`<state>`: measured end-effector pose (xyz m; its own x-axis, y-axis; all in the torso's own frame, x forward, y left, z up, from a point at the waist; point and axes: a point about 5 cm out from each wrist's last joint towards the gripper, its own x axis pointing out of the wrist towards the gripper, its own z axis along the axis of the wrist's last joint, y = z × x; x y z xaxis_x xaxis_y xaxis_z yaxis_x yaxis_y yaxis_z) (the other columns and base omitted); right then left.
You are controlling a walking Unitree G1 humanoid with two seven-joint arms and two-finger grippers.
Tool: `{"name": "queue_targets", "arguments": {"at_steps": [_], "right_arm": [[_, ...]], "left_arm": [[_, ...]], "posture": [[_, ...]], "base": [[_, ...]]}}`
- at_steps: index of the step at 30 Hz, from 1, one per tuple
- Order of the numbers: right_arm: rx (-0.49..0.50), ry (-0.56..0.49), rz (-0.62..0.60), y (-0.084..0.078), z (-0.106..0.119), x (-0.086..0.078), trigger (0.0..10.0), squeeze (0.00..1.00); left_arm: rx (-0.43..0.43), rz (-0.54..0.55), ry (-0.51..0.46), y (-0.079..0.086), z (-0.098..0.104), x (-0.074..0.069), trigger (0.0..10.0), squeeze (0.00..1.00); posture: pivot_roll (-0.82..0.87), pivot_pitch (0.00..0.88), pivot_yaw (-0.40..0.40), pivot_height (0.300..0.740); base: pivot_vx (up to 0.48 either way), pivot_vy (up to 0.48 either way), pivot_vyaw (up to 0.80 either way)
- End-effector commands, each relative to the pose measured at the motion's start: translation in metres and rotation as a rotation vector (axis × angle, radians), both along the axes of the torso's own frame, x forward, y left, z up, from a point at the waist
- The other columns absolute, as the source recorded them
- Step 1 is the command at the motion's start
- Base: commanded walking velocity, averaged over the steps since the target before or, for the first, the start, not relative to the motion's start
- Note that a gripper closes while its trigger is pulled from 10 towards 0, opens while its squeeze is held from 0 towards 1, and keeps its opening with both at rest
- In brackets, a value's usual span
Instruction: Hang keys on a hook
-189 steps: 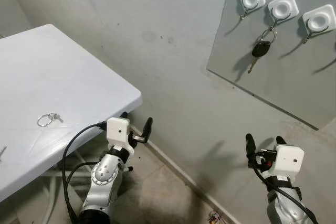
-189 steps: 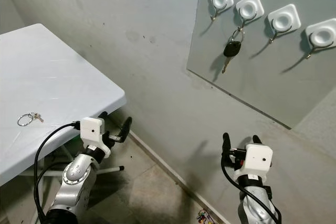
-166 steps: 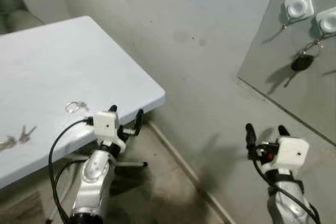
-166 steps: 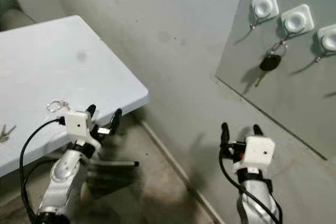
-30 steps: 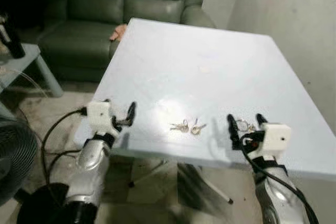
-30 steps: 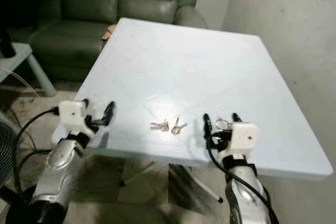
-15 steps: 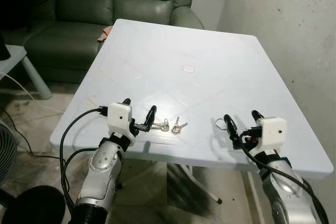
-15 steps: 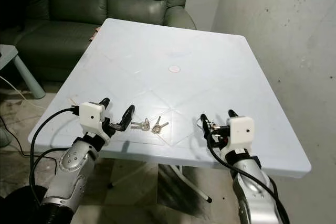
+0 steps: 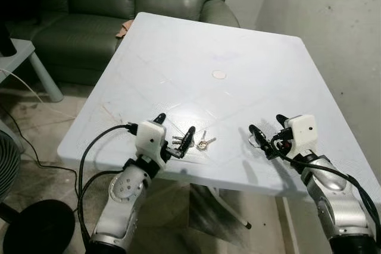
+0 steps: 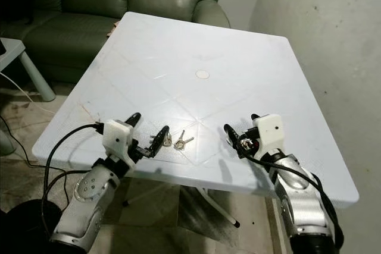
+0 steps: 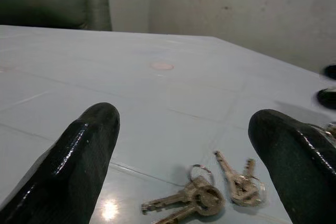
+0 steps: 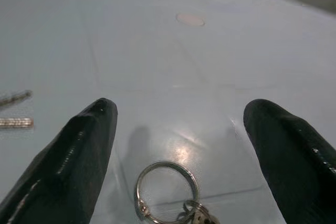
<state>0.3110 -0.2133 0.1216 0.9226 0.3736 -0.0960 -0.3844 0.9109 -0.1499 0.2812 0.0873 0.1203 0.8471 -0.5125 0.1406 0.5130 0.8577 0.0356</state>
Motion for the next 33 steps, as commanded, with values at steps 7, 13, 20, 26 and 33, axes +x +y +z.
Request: {"name": "queue_targets", "arguments": {"at_steps": [7,13,20,26,33], "right_arm": [[-0.034,0.05,0.069,-0.044,0.003,0.001,10.0,0.0],[-0.05,0.071,0.114,-0.062,0.002,-0.004,10.0,0.0],[-0.059,0.076,0.164,-0.055,-0.002,-0.005,10.0,0.0],[-0.045,0.065,0.197,-0.036,-0.008,-0.002,9.8,0.0],[-0.051,0.082,0.221,-0.026,-0.016,-0.002,0.0,0.0]], "left_arm": [[0.018,-0.103,-0.002,-0.018,0.001,-0.016,10.0,0.0],[0.023,-0.101,0.003,-0.016,0.002,-0.016,10.0,0.0],[0.027,-0.096,-0.002,-0.015,0.005,-0.013,10.0,0.0],[0.027,-0.095,-0.001,-0.016,0.006,-0.013,10.0,0.0],[0.026,-0.084,-0.003,-0.015,0.007,-0.013,10.0,0.0]], "posture": [[0.07,0.155,-0.084,0.74],[0.07,0.153,-0.076,0.74],[0.07,0.146,-0.072,0.74],[0.08,0.142,-0.07,0.74],[0.09,0.145,-0.074,0.74]], "base": [[0.0,0.0,0.0],[0.0,0.0,0.0],[0.0,0.0,0.0],[0.0,0.0,0.0],[0.0,0.0,0.0]]}}
